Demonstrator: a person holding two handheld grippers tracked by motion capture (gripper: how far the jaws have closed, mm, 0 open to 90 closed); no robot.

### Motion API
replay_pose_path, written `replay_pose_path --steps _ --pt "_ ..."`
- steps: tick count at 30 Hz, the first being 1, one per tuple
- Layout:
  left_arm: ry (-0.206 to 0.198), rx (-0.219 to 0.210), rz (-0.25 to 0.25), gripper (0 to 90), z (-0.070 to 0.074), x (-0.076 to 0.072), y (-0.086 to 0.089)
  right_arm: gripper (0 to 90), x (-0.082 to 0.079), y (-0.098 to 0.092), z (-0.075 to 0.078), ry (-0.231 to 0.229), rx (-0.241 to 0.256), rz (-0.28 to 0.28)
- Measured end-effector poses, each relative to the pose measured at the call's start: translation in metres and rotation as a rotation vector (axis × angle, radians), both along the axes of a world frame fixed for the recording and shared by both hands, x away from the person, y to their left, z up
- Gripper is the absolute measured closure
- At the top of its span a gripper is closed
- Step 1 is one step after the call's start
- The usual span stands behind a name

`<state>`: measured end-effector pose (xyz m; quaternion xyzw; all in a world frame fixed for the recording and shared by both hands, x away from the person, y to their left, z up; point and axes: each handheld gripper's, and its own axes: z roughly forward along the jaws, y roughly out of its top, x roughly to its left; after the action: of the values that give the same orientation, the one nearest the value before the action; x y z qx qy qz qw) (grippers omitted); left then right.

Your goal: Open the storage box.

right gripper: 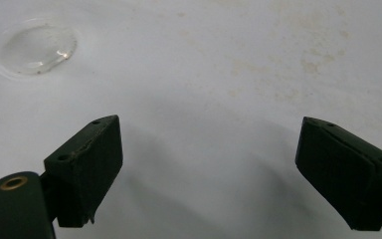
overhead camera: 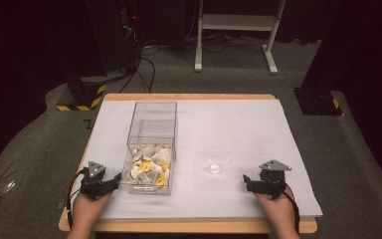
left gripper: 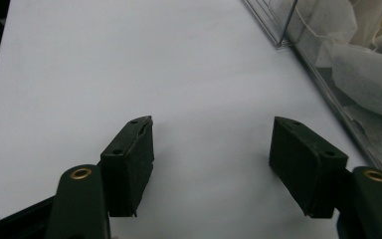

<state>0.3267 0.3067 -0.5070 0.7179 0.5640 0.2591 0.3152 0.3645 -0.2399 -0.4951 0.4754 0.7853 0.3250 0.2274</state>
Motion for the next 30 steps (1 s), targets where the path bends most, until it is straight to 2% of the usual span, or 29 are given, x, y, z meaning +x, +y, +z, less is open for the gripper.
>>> replay_pose_path --steps 5,16,21,30 --pt "-0.001 -0.006 0.003 33.0 0.000 0.000 0.000 11.1 -0.004 0.003 0.005 -0.014 0.014 0.011" --pt "-0.006 -0.005 0.008 33.0 -0.001 -0.001 0.000 9.8 -0.014 0.015 0.026 -0.060 0.045 0.064" --pt "-0.006 -0.005 0.009 33.1 -0.001 -0.001 0.000 9.8 -0.015 0.019 0.032 -0.072 0.039 0.084" --pt "-0.007 -0.001 0.011 33.1 -0.001 -0.001 -0.001 9.8 -0.016 0.033 0.053 -0.099 0.064 0.106"
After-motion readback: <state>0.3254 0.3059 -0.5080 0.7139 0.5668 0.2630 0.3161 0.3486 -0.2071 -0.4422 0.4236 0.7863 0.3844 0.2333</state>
